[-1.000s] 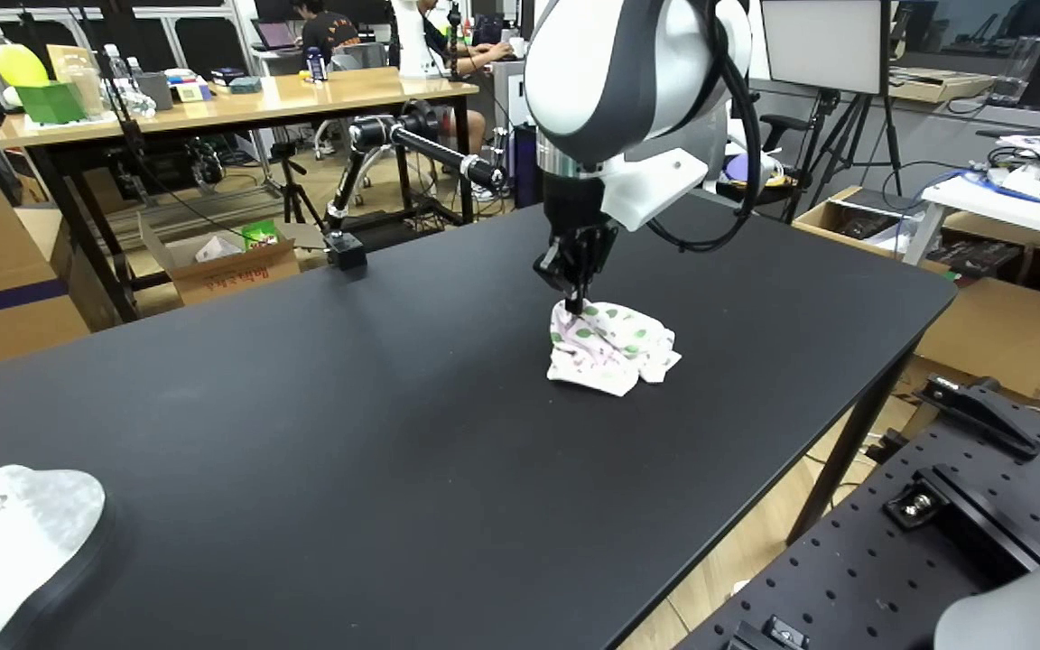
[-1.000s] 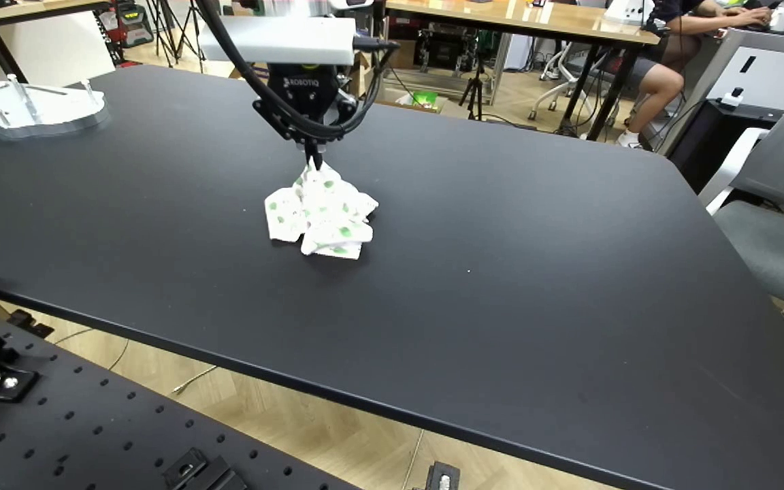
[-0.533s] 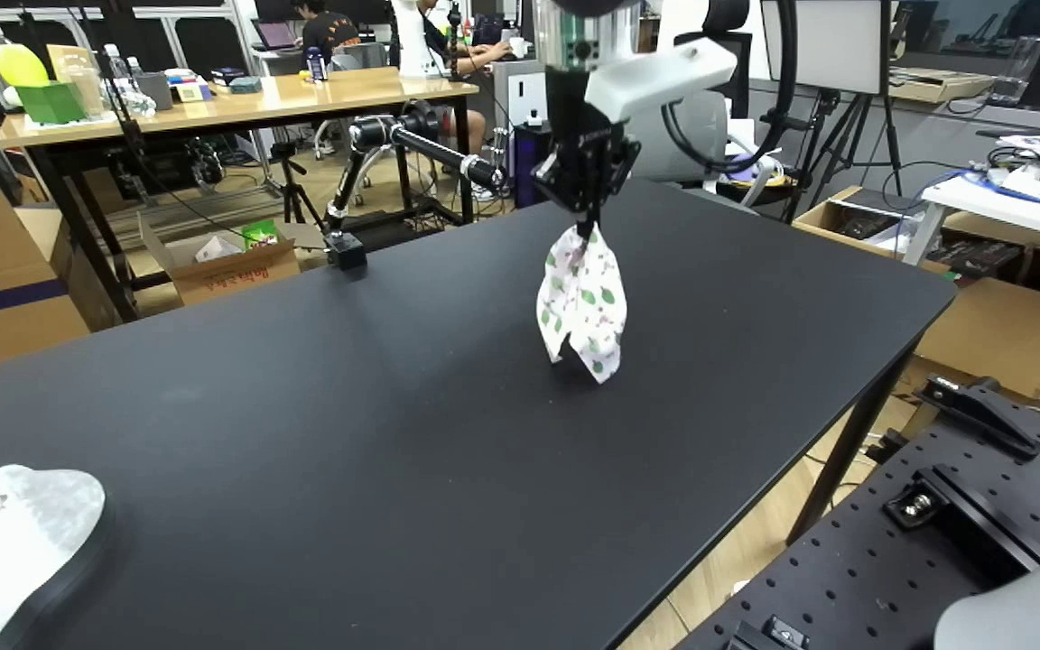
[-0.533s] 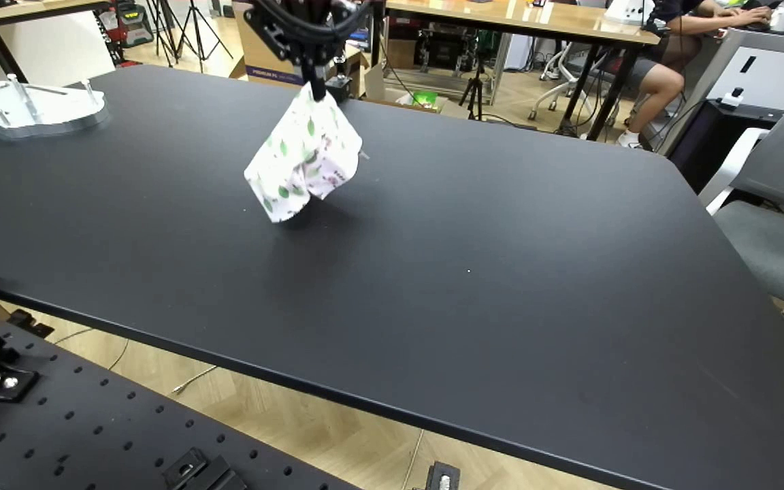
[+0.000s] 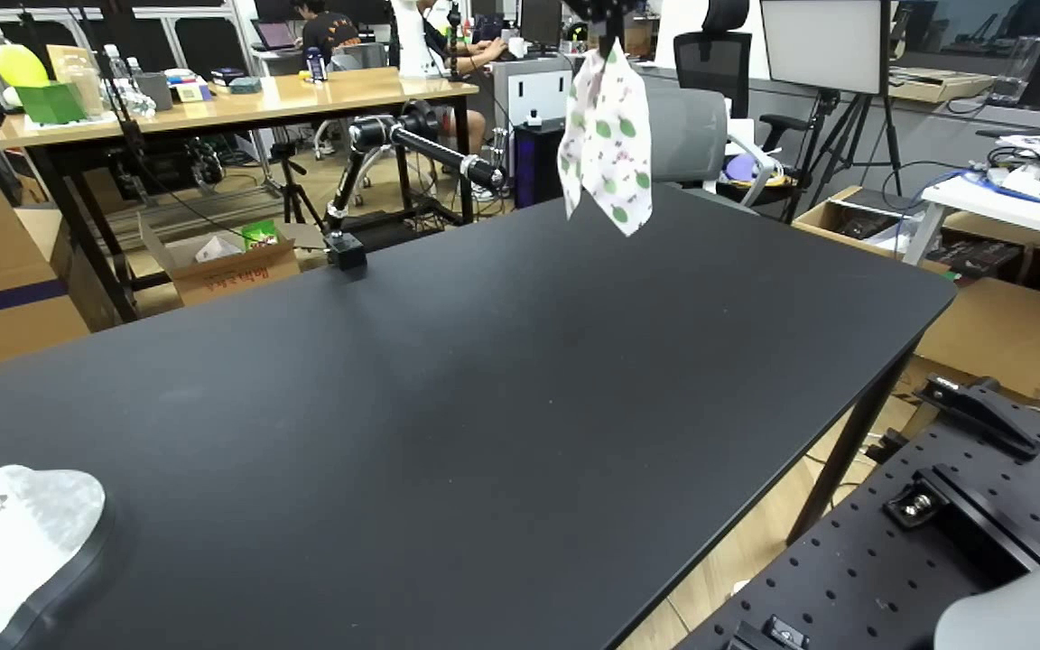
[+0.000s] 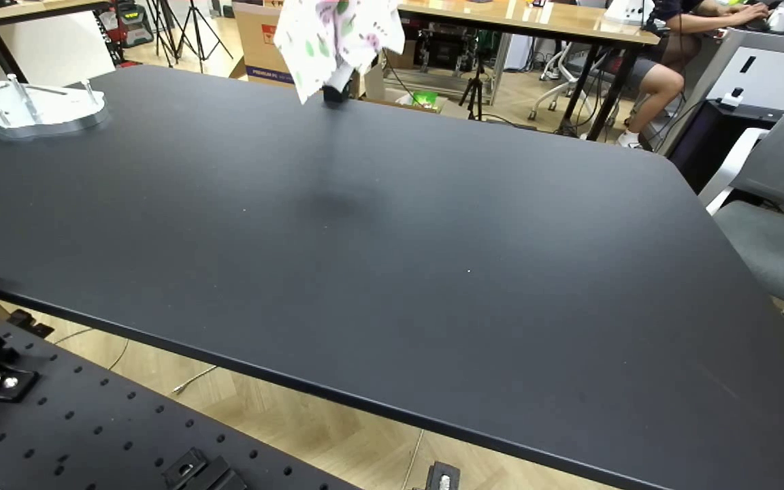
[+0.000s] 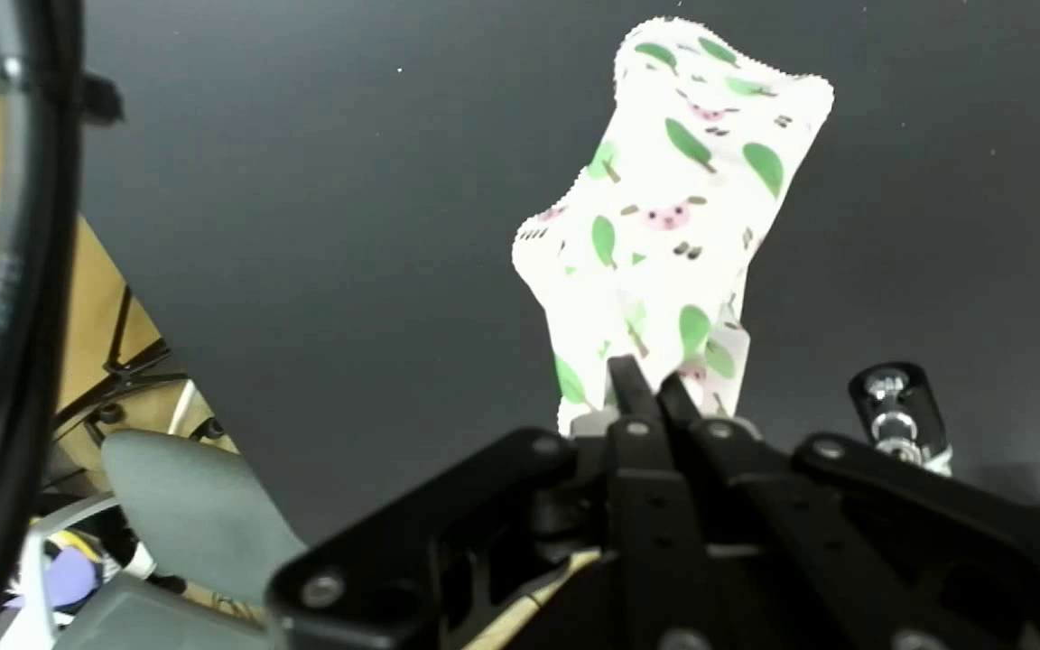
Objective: Pick the piece of paper and thrown it in the black trash can
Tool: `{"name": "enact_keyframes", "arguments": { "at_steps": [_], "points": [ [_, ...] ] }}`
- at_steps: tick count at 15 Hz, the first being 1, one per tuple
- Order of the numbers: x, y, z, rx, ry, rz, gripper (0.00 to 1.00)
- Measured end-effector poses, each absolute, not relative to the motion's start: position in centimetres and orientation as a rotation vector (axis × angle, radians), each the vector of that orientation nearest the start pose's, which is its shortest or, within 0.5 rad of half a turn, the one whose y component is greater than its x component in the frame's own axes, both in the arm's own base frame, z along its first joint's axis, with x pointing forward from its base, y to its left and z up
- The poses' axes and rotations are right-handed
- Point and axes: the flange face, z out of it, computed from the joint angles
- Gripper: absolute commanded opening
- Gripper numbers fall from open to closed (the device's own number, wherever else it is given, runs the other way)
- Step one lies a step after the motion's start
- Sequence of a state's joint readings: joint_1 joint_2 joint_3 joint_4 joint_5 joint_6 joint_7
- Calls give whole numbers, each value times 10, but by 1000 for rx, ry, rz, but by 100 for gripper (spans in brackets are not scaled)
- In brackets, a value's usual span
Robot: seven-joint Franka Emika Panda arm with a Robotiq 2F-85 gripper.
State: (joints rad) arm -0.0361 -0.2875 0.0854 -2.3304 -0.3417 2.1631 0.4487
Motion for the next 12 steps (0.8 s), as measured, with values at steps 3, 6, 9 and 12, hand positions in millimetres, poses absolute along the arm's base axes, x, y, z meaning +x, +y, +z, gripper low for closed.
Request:
{"name": "enact_keyframes", "arguments": {
  "at_steps": [3,6,9,12],
  "points": [
    [479,20,507,-3405,491,-400,1],
    [494,19,533,-3405,580,-447,1],
    [516,13,537,-3396,649,-414,1],
    [541,14,522,-3389,670,-334,1]
  ]
}}
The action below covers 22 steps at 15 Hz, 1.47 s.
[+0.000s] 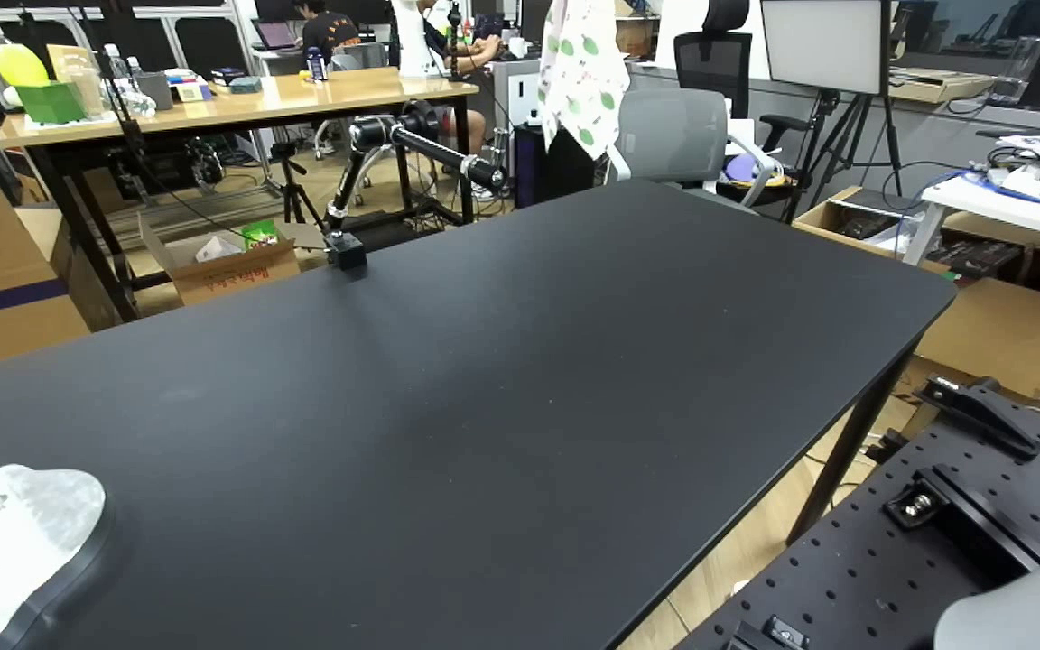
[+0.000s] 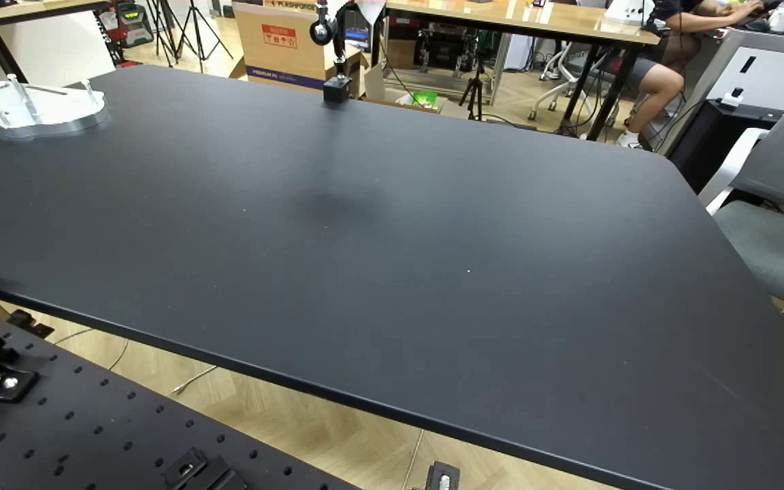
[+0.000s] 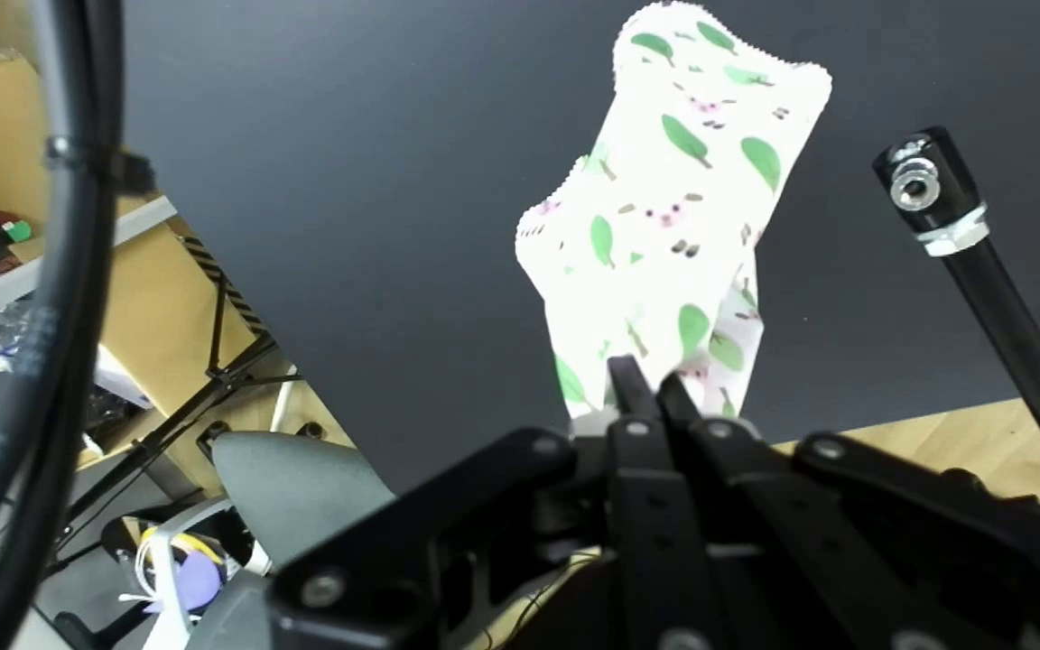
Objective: Pick the piece of paper and thrown it in the black trash can
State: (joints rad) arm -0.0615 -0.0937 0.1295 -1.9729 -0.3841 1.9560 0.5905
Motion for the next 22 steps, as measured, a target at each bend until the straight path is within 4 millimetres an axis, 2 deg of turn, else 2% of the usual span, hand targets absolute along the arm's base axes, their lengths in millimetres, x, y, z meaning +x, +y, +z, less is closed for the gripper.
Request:
{"name": "enact_keyframes", "arguments": {
  "at_steps": [3,11,15,19,20,21,22],
  "points": [
    [567,26,507,-3351,655,-264,1],
    [617,93,446,-3346,456,-203,1],
    [632,110,424,-3357,405,-170,1],
    [637,125,406,-3370,364,-132,1],
    [637,128,402,-3373,355,-123,28],
    [637,131,400,-3376,348,-114,29],
    [637,133,398,-3379,341,-105,35]
  ]
}}
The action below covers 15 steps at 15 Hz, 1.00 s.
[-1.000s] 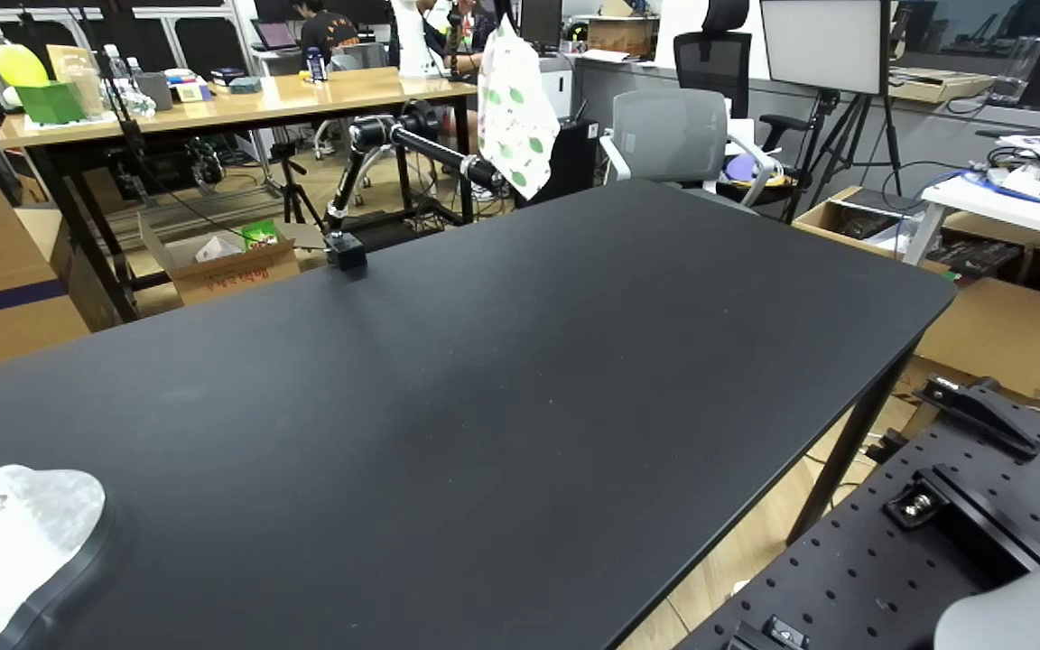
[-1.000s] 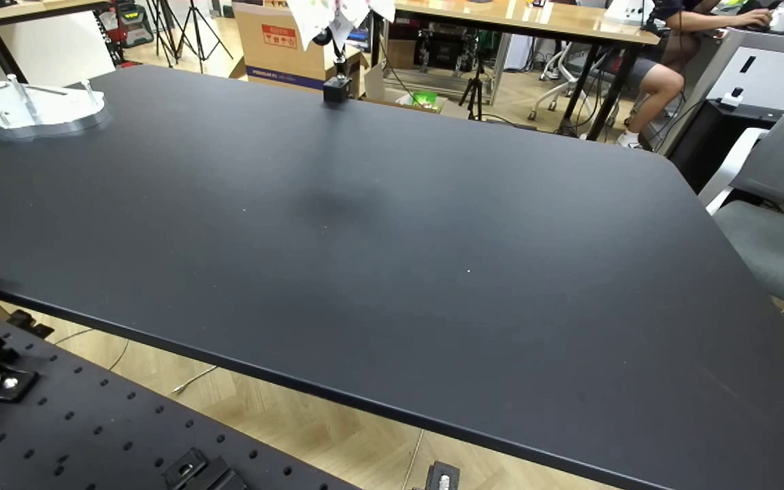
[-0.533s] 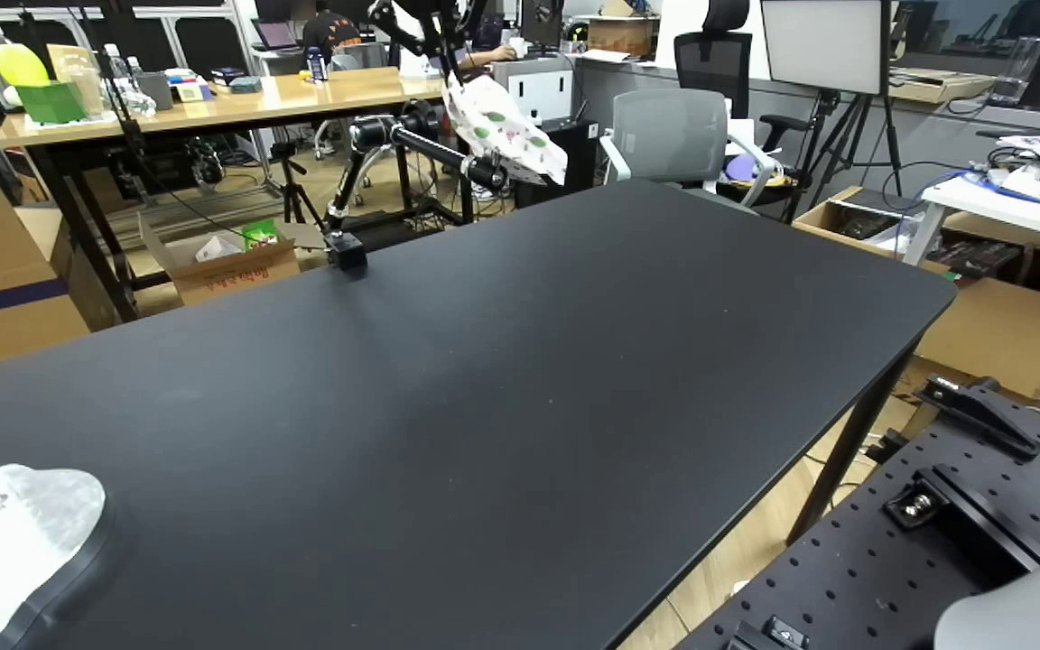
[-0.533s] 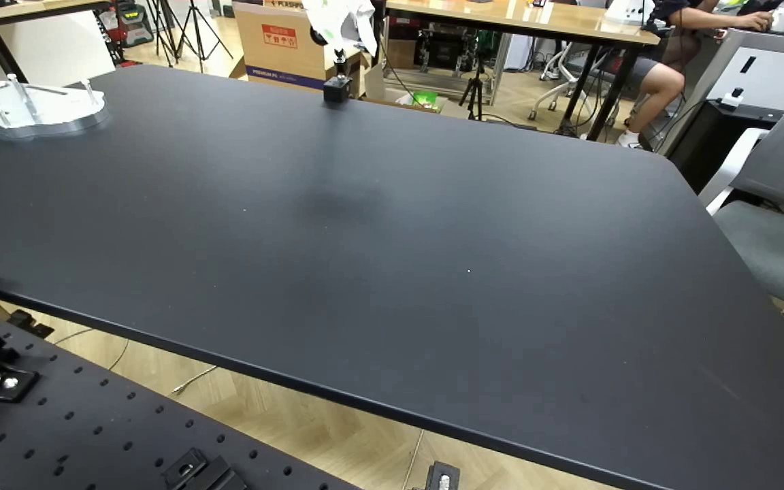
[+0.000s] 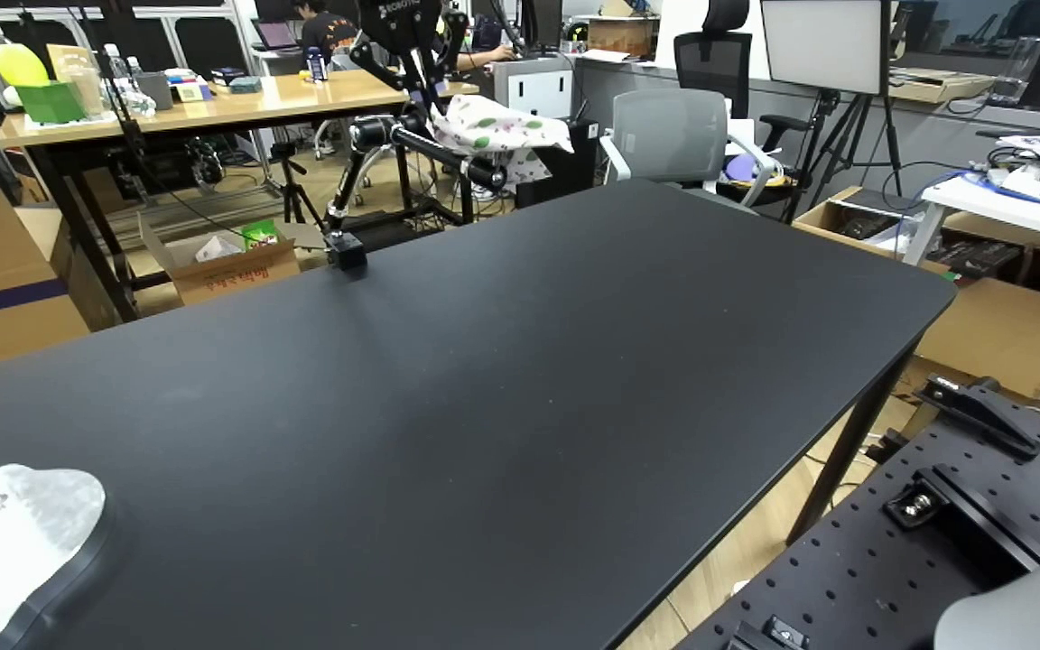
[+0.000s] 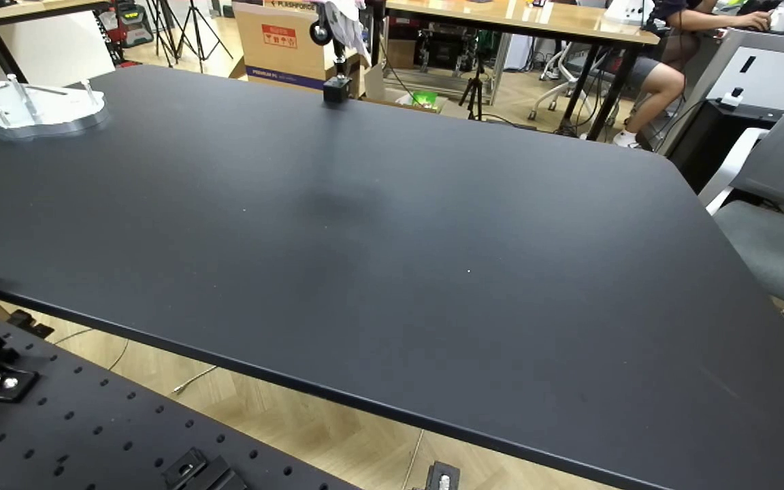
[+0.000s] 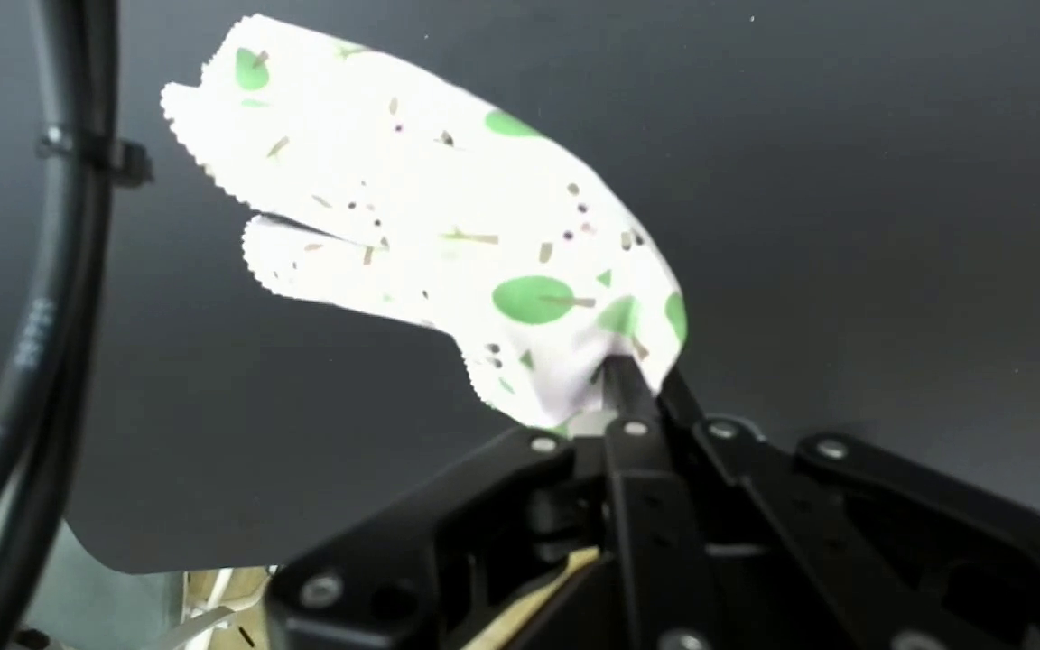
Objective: Pick the piece of paper and thrown it in the black trash can
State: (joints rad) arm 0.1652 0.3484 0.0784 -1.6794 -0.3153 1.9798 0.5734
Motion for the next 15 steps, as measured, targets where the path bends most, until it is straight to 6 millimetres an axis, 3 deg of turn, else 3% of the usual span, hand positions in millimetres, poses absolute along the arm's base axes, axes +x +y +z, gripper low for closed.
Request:
{"name": "enact_keyframes", "arguments": {
  "at_steps": [9,15],
  "points": [
    [637,145,413,-3400,317,-87,97],
    [640,161,438,-3397,297,-137,100]
  ]
}}
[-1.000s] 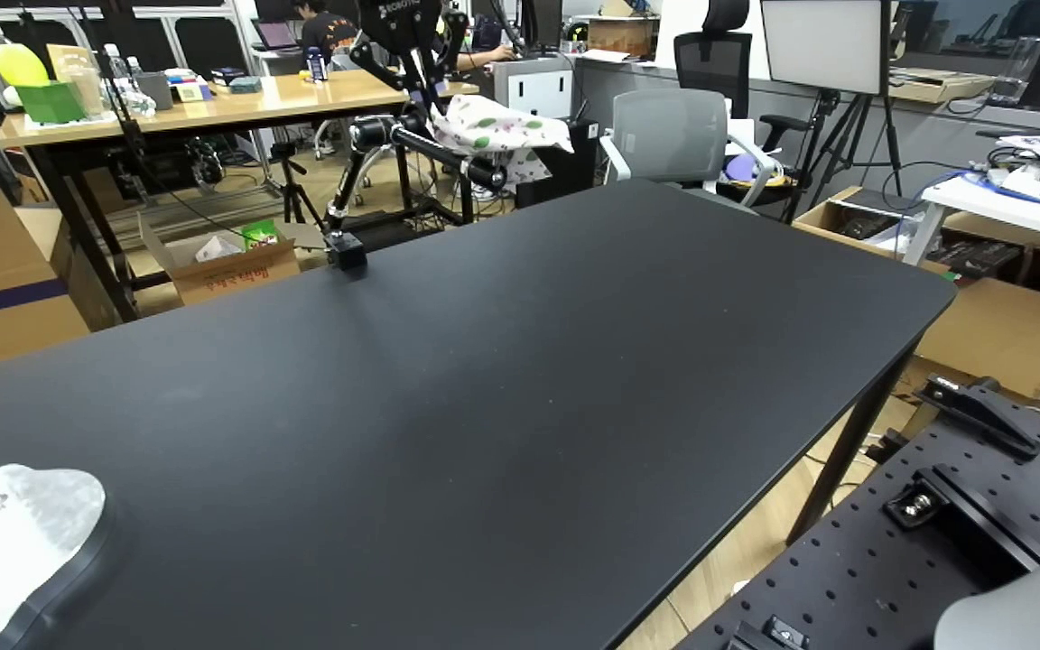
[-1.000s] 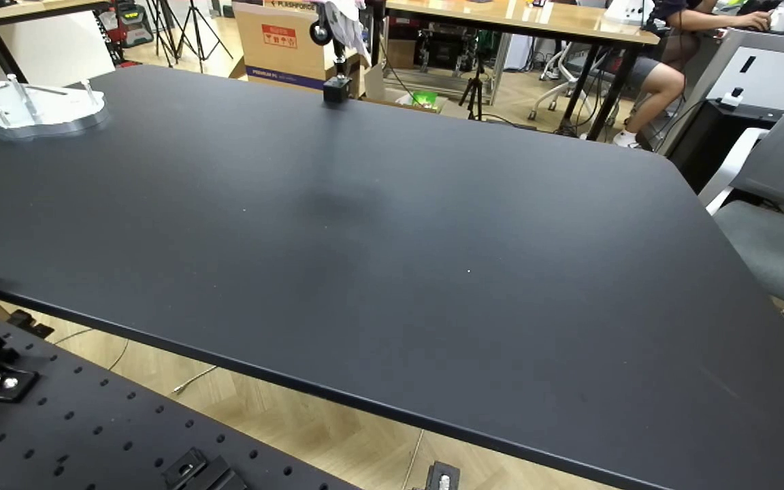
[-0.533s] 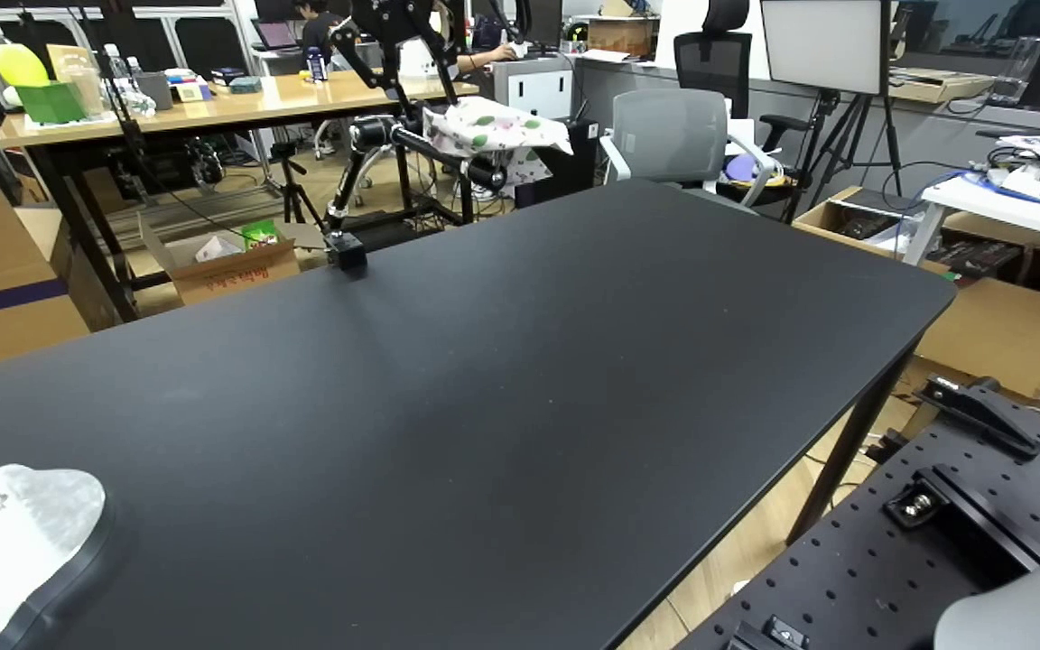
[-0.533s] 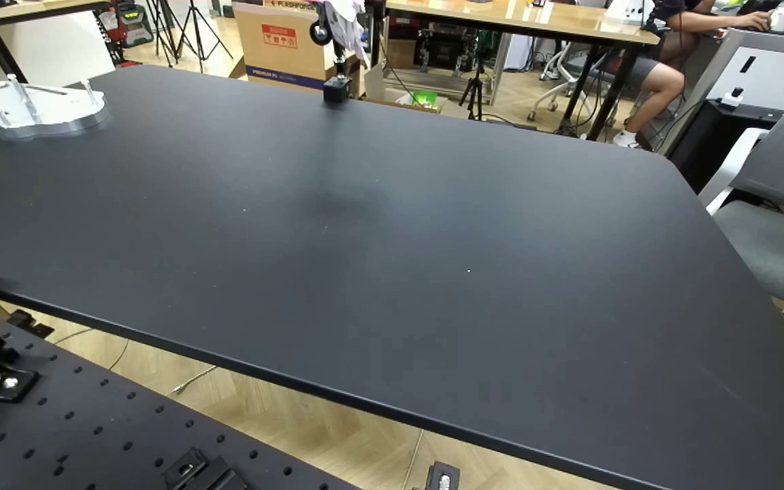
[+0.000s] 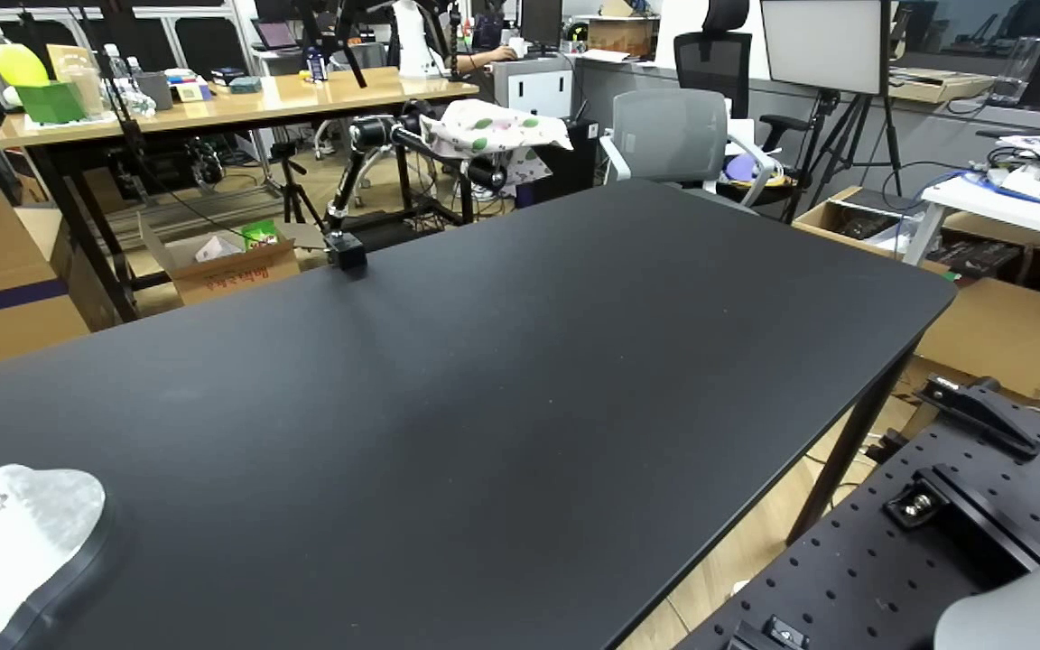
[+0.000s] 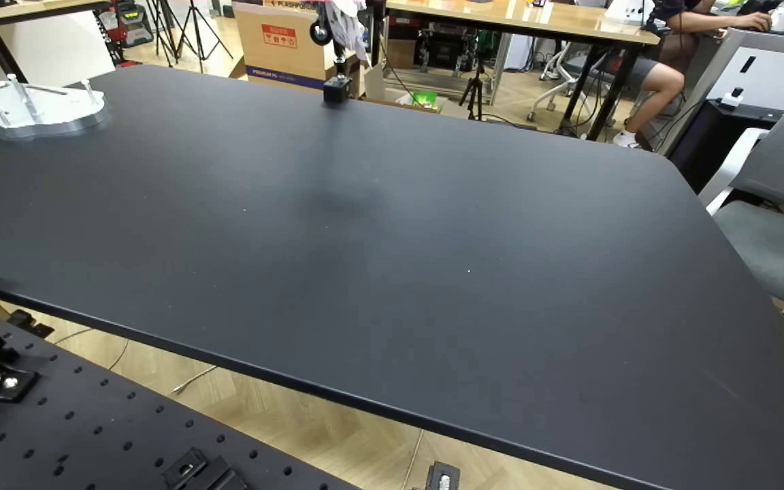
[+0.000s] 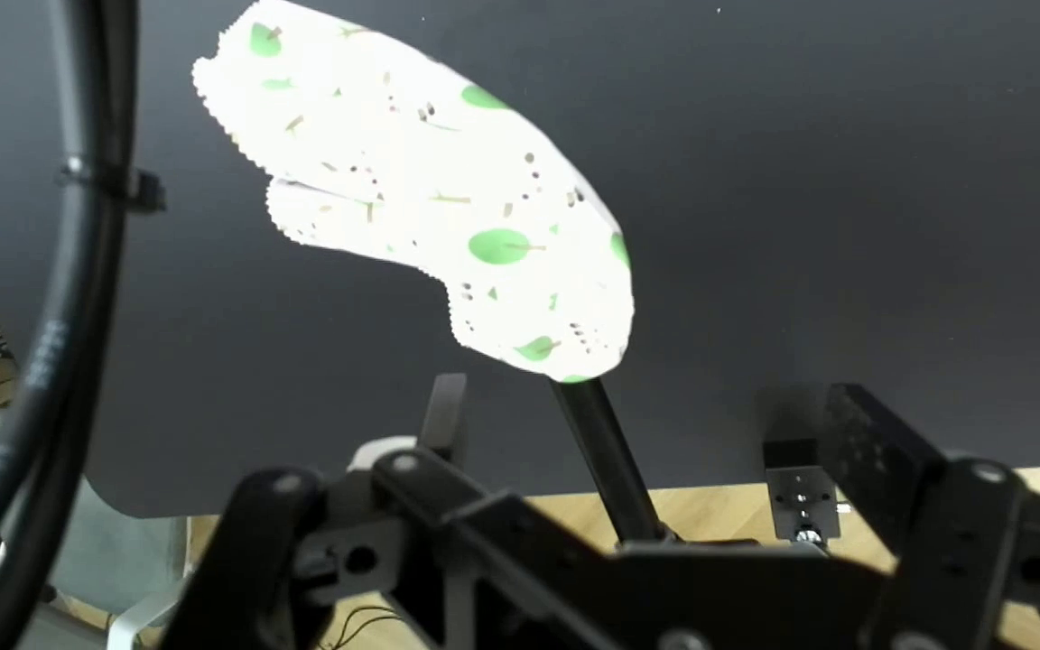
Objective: Pick the piece of paper and thrown it in the black trash can
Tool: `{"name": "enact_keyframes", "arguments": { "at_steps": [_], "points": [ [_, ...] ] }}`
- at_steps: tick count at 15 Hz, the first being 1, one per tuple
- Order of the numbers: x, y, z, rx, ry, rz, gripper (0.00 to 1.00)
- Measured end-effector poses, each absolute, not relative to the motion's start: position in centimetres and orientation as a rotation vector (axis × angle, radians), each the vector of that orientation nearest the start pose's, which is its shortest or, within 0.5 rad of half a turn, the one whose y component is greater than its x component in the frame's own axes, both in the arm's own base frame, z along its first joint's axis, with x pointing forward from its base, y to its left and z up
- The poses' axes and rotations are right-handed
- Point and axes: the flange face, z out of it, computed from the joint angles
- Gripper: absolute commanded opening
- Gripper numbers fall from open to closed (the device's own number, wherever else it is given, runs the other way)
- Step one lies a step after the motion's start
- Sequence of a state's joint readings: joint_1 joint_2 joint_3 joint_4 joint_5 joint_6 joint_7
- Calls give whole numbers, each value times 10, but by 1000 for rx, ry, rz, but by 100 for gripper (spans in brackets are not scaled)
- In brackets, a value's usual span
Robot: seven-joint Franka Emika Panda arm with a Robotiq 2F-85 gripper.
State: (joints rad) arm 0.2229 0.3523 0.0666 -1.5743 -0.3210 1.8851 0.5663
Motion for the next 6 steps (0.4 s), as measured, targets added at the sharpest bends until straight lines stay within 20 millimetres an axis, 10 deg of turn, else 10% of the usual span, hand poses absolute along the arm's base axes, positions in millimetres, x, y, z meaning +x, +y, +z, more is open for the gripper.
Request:
{"name": "enact_keyframes", "arguments": {
  "at_steps": [6],
  "points": [
    [641,165,443,-3397,292,-144,100]
  ]
}}
